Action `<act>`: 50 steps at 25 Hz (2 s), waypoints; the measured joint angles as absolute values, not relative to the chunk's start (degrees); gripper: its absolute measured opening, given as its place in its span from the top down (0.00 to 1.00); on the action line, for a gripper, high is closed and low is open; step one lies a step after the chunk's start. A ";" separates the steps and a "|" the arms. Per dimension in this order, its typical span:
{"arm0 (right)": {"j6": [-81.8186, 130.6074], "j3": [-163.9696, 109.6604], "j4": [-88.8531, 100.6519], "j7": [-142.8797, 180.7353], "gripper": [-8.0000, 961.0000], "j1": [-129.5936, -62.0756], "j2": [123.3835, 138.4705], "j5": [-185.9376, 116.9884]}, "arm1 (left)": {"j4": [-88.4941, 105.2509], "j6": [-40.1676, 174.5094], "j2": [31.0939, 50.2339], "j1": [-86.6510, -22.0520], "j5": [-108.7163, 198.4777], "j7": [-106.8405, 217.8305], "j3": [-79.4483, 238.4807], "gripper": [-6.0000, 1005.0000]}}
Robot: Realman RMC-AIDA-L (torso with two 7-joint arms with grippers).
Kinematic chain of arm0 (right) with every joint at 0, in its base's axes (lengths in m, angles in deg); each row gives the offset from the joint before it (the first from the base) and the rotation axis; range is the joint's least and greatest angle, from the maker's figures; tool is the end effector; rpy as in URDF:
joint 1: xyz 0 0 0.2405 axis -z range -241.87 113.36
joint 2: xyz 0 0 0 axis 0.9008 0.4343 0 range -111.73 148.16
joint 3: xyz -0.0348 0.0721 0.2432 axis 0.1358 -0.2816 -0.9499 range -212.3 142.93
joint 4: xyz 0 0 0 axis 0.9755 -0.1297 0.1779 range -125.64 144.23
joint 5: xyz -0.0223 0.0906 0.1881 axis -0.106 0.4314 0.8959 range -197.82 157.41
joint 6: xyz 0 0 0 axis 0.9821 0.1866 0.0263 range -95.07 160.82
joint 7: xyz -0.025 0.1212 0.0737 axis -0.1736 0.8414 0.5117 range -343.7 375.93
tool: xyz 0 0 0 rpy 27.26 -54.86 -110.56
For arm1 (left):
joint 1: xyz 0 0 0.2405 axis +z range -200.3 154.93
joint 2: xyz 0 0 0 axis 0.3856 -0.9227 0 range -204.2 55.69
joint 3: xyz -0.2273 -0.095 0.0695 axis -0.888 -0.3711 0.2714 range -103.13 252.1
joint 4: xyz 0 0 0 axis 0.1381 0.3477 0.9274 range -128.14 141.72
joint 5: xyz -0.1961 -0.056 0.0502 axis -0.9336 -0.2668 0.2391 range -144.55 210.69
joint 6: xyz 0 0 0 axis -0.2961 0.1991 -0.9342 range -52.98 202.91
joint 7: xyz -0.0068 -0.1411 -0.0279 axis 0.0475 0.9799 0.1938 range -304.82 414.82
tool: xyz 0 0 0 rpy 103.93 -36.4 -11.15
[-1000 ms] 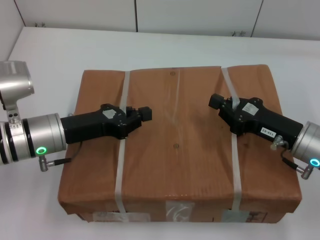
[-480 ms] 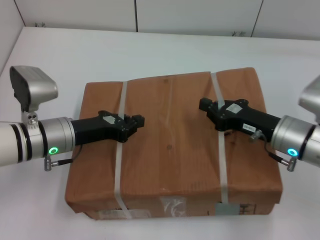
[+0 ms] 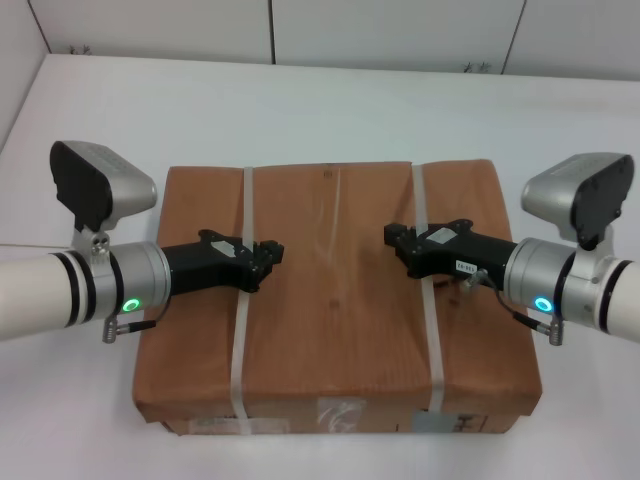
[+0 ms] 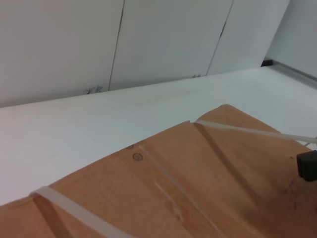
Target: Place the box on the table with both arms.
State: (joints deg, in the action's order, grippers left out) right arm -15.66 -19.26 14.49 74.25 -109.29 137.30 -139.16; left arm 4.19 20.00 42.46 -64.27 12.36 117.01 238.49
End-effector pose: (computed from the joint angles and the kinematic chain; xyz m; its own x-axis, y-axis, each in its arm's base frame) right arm 0.2587 0.3577 -0.1185 0.6788 -0.5270 -0.5114 -0.7118 -0.6433 -0.2819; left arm -0.2979 0.3537 -0.0811 0.7392 0.5123 0.4372 0.6616 -0.6735 -0.3295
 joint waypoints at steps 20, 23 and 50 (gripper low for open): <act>-14.45 -19.74 14.99 74.30 0.96 -108.93 137.31 -139.93 | 4.90 21.10 42.55 -63.72 12.17 116.44 238.41 0.85; -14.44 -19.55 14.91 74.30 0.95 -108.84 137.31 -139.92 | 4.93 21.10 42.55 -63.71 12.11 116.43 238.16 0.83; -14.67 -22.57 13.30 75.00 0.14 -104.84 137.31 -139.12 | 5.03 20.59 42.48 -62.54 11.95 115.49 237.87 0.20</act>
State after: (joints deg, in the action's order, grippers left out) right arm -14.67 -22.57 13.30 75.00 -104.84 137.31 -139.12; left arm 5.03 20.59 42.48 -62.54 11.95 115.49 237.87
